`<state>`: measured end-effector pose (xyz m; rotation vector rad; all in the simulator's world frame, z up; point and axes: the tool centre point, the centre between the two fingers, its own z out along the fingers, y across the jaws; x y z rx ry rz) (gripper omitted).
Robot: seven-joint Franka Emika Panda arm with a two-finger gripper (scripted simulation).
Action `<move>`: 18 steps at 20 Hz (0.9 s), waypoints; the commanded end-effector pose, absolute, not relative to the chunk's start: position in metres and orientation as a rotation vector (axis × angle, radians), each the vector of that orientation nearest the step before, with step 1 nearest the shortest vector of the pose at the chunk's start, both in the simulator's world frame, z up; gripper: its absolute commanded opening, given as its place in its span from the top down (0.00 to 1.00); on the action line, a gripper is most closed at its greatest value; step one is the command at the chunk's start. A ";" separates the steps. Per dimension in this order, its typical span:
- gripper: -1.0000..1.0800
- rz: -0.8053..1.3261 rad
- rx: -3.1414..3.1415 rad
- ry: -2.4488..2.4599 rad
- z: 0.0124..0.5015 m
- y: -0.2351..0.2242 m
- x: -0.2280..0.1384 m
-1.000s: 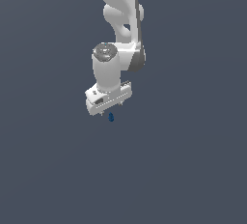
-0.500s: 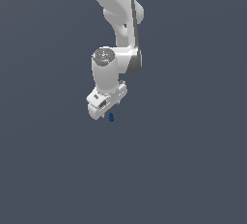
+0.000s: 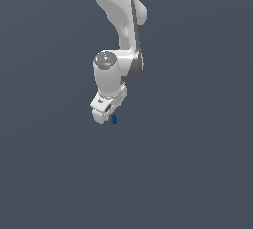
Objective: Pick up the object and move it to a goal position.
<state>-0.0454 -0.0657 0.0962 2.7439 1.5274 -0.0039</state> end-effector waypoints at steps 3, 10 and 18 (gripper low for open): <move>0.04 -0.001 2.712 1.585 0.093 -0.066 -0.047; 0.04 -0.001 2.707 1.594 0.091 -0.066 -0.047; 0.04 0.000 2.705 1.598 0.061 -0.066 -0.048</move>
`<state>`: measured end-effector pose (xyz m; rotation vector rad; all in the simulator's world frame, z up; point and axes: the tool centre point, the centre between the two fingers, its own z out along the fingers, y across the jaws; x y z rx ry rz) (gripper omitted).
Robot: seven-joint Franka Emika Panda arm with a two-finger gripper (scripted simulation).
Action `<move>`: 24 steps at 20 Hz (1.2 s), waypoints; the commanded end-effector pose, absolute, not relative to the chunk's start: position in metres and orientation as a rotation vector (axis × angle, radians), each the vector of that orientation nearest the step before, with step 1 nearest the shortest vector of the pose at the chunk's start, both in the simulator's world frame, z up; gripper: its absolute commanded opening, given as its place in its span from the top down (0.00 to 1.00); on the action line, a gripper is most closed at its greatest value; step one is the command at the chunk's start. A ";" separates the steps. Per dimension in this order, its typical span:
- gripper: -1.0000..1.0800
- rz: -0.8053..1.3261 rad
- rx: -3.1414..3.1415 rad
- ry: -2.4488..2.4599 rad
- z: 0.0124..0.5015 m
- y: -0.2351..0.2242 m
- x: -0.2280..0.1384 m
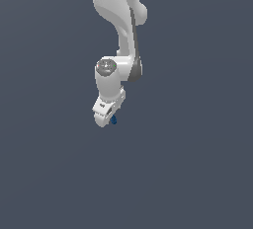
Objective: Pick up the object and move it to a goal position.
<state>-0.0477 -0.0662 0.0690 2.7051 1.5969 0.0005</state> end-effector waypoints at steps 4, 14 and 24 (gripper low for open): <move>0.04 0.000 2.704 1.600 0.047 -0.066 -0.048; 1.00 0.000 2.704 1.600 0.042 -0.066 -0.048; 1.00 0.000 2.703 1.600 0.050 -0.068 -0.047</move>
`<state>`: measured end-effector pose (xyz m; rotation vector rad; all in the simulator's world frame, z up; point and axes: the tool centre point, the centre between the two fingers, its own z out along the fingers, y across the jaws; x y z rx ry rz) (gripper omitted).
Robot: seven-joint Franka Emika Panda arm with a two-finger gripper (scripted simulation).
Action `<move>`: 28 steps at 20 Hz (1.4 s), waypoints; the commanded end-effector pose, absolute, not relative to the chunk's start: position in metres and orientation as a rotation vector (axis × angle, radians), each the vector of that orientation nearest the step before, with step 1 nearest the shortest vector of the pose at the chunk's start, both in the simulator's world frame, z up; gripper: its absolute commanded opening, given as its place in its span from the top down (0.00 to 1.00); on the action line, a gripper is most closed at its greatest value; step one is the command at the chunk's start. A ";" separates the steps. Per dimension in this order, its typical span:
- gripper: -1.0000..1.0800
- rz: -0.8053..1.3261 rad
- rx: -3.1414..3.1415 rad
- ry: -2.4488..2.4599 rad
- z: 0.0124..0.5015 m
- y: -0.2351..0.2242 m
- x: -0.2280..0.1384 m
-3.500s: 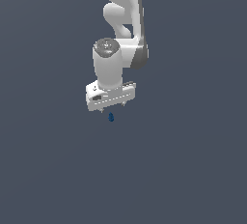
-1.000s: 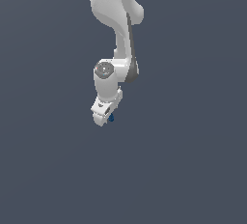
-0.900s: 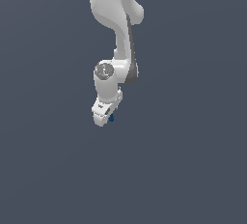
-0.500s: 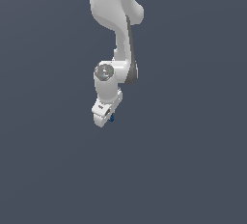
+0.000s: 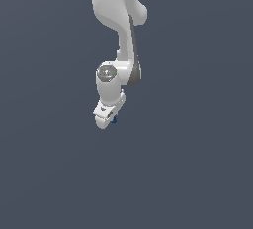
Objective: Pick up the object and move it to a goal position.
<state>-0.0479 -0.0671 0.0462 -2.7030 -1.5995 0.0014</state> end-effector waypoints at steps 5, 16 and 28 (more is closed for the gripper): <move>1.00 0.000 -2.703 -1.601 0.071 -0.072 -0.047; 1.00 -0.001 -2.701 -1.602 0.168 -0.089 -0.044; 1.00 -0.003 -2.699 -1.603 0.299 -0.113 -0.039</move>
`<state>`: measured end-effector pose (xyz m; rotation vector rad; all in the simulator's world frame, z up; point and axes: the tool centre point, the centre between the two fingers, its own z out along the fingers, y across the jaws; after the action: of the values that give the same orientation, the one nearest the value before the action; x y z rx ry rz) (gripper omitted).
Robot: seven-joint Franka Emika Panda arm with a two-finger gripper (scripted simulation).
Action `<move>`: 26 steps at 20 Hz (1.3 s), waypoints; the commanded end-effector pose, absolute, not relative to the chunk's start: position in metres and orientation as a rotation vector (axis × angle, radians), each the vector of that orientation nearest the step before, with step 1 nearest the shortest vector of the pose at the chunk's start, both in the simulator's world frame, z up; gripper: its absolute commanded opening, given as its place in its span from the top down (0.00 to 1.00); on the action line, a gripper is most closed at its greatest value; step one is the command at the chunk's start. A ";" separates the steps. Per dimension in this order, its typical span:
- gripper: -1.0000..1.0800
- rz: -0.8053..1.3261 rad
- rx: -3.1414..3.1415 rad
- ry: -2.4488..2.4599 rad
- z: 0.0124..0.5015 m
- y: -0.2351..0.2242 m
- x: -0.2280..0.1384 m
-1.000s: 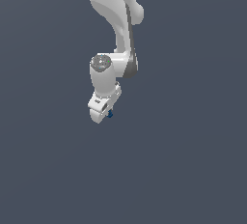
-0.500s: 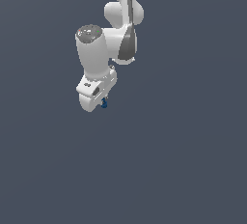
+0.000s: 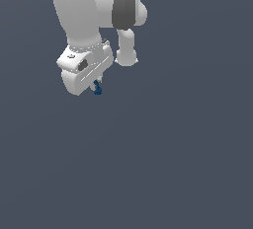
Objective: Pick up the object and move it to a goal position.
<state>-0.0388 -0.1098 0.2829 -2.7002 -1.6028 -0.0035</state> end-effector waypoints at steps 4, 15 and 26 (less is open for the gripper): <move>1.00 -0.003 -2.700 -1.602 0.341 -0.121 -0.036; 1.00 -0.001 -2.702 -1.600 0.429 -0.139 -0.029; 1.00 0.000 -2.704 -1.599 0.458 -0.146 -0.025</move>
<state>-0.0253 -0.1455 0.4563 -2.7042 -1.5994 -0.0006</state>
